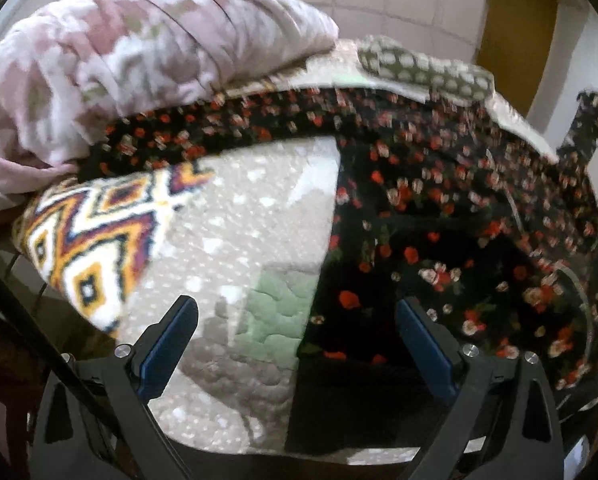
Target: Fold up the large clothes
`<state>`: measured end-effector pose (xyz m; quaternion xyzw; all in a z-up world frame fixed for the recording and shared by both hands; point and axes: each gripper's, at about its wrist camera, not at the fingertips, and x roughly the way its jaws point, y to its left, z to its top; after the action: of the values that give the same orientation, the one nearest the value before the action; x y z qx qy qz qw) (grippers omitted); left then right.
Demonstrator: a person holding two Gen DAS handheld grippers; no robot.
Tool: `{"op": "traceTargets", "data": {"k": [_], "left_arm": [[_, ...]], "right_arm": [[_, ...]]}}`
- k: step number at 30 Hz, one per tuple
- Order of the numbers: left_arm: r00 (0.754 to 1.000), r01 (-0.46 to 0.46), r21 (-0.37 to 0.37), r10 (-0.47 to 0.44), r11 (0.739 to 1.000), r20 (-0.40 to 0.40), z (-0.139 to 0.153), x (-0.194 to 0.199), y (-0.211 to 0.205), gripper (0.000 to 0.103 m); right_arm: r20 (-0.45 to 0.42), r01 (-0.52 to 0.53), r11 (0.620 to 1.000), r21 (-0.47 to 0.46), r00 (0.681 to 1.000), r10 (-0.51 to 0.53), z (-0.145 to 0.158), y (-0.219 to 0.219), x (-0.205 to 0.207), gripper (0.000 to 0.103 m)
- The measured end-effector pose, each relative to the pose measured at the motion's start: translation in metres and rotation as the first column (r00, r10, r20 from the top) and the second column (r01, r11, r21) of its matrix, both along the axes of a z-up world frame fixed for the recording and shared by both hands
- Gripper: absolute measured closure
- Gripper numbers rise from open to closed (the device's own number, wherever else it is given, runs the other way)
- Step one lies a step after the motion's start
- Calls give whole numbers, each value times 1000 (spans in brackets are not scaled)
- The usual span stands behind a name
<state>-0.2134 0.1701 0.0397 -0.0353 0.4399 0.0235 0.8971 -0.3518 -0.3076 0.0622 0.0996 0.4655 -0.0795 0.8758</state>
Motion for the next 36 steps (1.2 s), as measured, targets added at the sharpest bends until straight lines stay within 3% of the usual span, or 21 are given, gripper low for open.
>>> {"op": "traceTargets", "data": {"k": [1, 3, 5, 7, 8, 10, 12, 16, 18, 20, 21, 23, 24, 26, 28, 30, 32, 34, 36], "left_arm": [[999, 29, 4, -29, 1000, -20, -8, 5, -6, 5], [995, 78, -1, -78, 997, -69, -22, 13, -15, 34], [995, 78, -2, -78, 997, -66, -20, 12, -18, 65], [993, 90, 4, -89, 996, -71, -11, 4, -17, 88], [996, 61, 38, -59, 997, -64, -7, -2, -12, 96], [998, 0, 87, 5, 996, -63, -4, -13, 4, 103], [994, -66, 122, 76, 990, -76, -5, -21, 22, 103], [995, -97, 48, 98, 994, -22, 15, -37, 52, 100], [994, -104, 33, 103, 994, 43, 32, -43, 54, 83], [990, -106, 14, 104, 994, 91, 44, -46, 52, 41], [986, -109, -2, 109, 994, 125, 51, -48, 50, 37], [982, -95, -21, 97, 995, 161, 60, -47, 42, 36], [983, -83, -18, 85, 996, 164, 62, -46, 36, 36], [984, -61, -6, 61, 998, 167, 65, -46, 23, 36], [986, -28, 11, 26, 1000, 166, 64, -44, 10, 35], [986, 11, 31, -16, 999, 163, 66, -41, -3, 35], [984, 35, 44, -42, 998, 173, 67, -41, -12, 26], [977, 55, 74, -69, 996, 201, 72, -36, -26, 18], [970, 64, 96, -85, 993, 227, 76, -30, -38, 17]], "right_arm": [[12, -22, 1000, -7, 1000, 22, 2, 8, 7, 64], [31, -83, 997, 0, 996, 83, 4, 31, 26, 64], [46, -121, 993, 9, 992, 121, 8, 44, 37, 61], [69, -159, 987, 6, 985, 158, 14, 64, 50, 58], [77, -172, 985, 0, 982, 171, 17, 70, 52, 54], [109, -199, 979, -38, 973, 202, 25, 83, 54, 43], [144, -199, 976, -88, 967, 210, 33, 93, 54, 40], [239, -205, 973, -104, 945, 224, 54, 105, 62, 33], [279, -261, 963, -70, 922, 270, 62, 113, 65, 32], [272, -360, 933, -14, 896, 350, 60, 133, 75, 33], [260, -403, 915, 4, 884, 388, 58, 142, 78, 34], [215, -503, 864, 25, 847, 486, 48, 171, 83, 65], [184, -535, 844, 28, 833, 522, 39, 185, 87, 71], [133, -565, 824, 47, 821, 555, 18, 203, 97, 73], [71, -549, 832, 77, 836, 545, -11, 207, 113, 73], [-18, -514, 842, 164, 852, 524, -44, 206, 129, 73], [19, -488, 845, 219, 868, 496, -48, 201, 128, 73], [26, -498, 841, 212, 863, 504, -46, 200, 126, 72], [39, -503, 840, 206, 862, 506, -48, 199, 121, 72]]}}
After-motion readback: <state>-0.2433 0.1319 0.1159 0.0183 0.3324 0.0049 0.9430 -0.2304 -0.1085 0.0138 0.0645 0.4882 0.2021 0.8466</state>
